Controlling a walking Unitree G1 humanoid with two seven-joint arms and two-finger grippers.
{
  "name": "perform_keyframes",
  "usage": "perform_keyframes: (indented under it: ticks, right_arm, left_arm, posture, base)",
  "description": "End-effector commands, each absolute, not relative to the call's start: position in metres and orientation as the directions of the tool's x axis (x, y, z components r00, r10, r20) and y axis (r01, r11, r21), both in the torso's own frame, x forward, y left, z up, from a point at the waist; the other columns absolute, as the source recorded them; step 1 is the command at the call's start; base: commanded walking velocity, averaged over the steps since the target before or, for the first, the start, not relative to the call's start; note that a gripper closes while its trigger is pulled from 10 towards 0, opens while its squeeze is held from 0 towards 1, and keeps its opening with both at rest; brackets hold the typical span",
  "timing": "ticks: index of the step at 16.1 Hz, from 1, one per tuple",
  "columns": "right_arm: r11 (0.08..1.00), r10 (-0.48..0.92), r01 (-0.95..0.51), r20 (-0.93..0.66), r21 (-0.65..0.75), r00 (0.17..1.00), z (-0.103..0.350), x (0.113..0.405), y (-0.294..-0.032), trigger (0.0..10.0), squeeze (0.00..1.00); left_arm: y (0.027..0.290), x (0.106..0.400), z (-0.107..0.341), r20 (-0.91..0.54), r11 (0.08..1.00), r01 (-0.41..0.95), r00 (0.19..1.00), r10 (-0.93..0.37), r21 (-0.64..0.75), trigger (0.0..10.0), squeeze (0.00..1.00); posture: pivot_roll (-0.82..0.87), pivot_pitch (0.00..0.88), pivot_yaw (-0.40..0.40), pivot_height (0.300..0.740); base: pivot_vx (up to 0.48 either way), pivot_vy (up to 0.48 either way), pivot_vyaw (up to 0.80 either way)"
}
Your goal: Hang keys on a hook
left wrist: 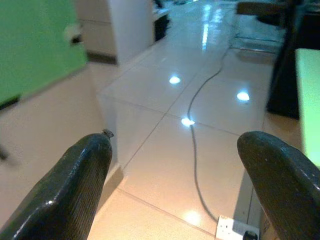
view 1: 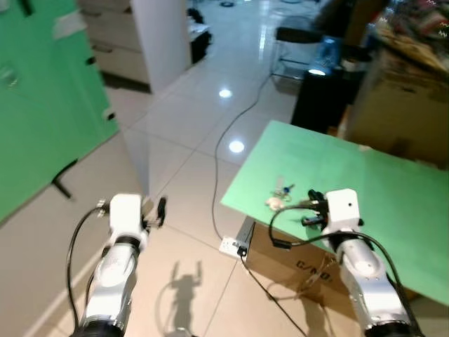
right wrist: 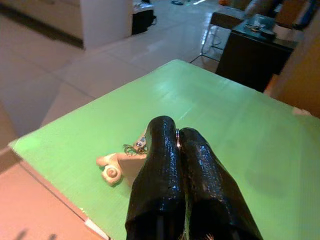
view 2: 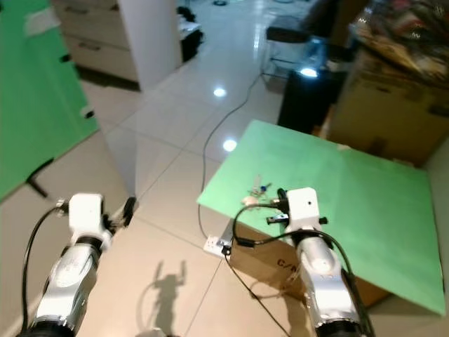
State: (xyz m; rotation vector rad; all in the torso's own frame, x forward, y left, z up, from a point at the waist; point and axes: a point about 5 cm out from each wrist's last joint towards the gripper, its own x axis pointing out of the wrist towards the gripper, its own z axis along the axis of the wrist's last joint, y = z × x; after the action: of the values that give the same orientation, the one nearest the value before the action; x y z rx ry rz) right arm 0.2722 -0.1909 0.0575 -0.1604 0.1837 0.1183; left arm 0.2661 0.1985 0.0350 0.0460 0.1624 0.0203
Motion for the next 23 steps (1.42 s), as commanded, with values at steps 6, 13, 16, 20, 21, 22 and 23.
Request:
perform_keyframes:
  ticks: [6, 13, 16, 20, 21, 22, 23]
  right_arm:
    - [0.977, 0.160, -0.177, -0.139, -0.121, 0.977, 0.070, 0.289, -0.179, 10.0, 0.00]
    - [0.973, 0.203, -0.215, -0.130, -0.086, 0.971, 0.074, 0.297, -0.168, 10.0, 0.00]
    - [0.976, 0.184, -0.200, -0.155, -0.089, 0.971, 0.069, 0.296, -0.170, 10.0, 0.00]
    - [0.995, -0.075, 0.085, -0.151, 0.057, 0.986, 0.072, 0.305, -0.188, 10.0, 0.00]
    - [0.967, -0.181, 0.208, -0.179, 0.145, 0.967, 0.070, 0.307, -0.198, 10.0, 0.00]
    - [0.956, -0.205, 0.239, -0.199, 0.168, 0.958, 0.068, 0.309, -0.201, 10.0, 0.00]
    - [0.965, -0.199, 0.228, -0.197, 0.133, 0.960, 0.069, 0.310, -0.200, 10.0, 0.00]
  left_arm:
    - [0.184, 0.265, 0.044, -0.093, 0.998, -0.031, 0.995, 0.036, 0.054, 10.0, 0.00]
    - [0.197, 0.271, 0.051, -0.093, 0.987, -0.155, 0.983, 0.159, 0.046, 10.0, 0.00]
    - [0.198, 0.275, 0.054, -0.084, 0.989, -0.133, 0.987, 0.138, 0.059, 10.0, 0.00]
    - [0.198, 0.288, 0.066, -0.047, 0.991, -0.116, 0.992, 0.120, 0.073, 10.0, 0.00]
    - [0.197, 0.289, 0.067, -0.045, 0.992, -0.103, 0.993, 0.106, 0.073, 10.0, 0.00]
    - [0.196, 0.290, 0.067, -0.045, 0.993, -0.102, 0.993, 0.105, 0.066, 10.0, 0.00]
    - [0.196, 0.290, 0.067, -0.046, 0.993, -0.103, 0.993, 0.106, 0.059, 10.0, 0.00]
  posture:
    - [-0.05, 0.000, -0.043, 0.740]
    - [-0.03, 0.000, -0.027, 0.740]
    - [-0.03, 0.000, -0.025, 0.740]
    - [-0.04, 0.000, -0.014, 0.740]
    - [-0.04, 0.000, -0.012, 0.740]
    - [-0.05, 0.000, -0.007, 0.740]
    - [-0.05, 0.000, -0.005, 0.740]
  base:
    - [0.000, 0.000, 0.34]
    - [0.000, -0.069, 0.00]
    - [0.000, 0.000, 0.00]
    - [0.000, 0.000, 0.00]
    - [0.000, 0.000, 0.00]
    - [0.000, 0.000, 0.00]
    - [0.000, 0.000, 0.00]
